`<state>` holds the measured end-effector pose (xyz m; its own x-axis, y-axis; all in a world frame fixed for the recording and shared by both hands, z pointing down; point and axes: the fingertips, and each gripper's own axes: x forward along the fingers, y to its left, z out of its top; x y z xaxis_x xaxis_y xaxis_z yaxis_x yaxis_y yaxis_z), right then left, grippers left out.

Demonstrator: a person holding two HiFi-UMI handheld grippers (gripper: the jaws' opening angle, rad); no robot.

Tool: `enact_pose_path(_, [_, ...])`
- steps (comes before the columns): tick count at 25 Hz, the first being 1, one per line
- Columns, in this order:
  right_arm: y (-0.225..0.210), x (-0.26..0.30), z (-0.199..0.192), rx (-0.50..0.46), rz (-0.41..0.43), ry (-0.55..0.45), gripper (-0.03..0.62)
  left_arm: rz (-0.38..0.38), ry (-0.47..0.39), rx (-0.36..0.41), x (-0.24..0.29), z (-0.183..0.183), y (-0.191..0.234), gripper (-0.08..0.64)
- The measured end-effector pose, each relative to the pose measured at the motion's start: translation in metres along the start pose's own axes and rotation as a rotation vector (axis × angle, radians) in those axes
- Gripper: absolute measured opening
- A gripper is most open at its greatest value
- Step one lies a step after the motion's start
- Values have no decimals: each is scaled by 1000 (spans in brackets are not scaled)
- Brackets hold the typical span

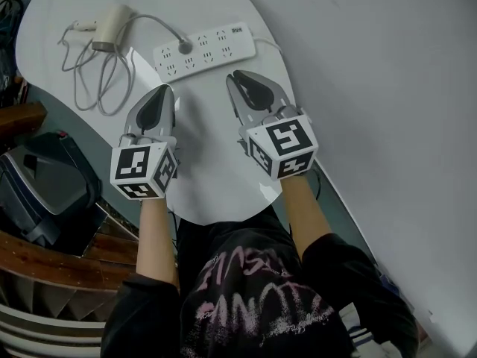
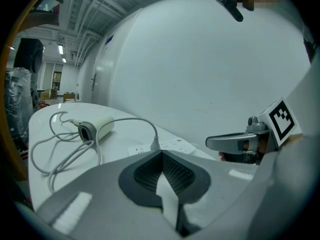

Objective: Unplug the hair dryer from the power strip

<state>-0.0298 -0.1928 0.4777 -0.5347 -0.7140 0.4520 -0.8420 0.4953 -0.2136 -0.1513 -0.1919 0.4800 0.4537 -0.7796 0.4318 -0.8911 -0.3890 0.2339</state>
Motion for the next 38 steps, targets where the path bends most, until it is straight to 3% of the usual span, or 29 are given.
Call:
enact_pose_path(12, [-12,16,-9,-38,-13,45,93,-6,41,-17,6,-24,6,0])
enact_pose_path(23, [-14,51,-7,-161,-4,119,173,2,53,-25,2,-34,15,0])
enact_pose_path(38, [-19,85,-23,-193,-28,244,206,14,73,-26,-2,-46,27,0])
